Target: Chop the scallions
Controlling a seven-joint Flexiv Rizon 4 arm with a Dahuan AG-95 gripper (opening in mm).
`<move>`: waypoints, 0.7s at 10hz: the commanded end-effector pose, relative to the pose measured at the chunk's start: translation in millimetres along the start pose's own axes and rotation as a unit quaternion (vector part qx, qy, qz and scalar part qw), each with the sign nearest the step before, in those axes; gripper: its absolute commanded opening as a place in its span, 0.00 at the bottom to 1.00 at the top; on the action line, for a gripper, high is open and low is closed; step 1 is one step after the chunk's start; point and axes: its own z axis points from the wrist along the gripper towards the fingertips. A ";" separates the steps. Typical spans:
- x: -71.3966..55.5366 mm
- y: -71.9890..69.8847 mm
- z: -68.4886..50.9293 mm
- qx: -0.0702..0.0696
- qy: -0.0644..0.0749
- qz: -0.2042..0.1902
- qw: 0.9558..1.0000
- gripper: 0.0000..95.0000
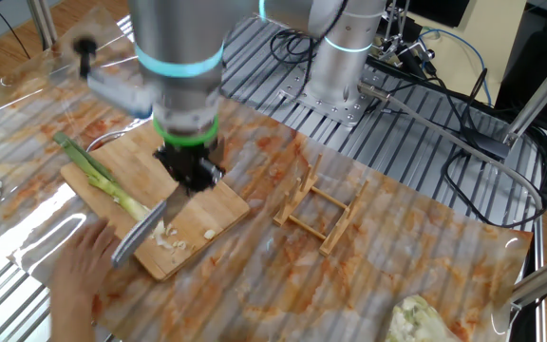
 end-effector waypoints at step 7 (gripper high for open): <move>3.6 12.8 -14.3 -0.022 -0.051 -0.058 0.997 0.00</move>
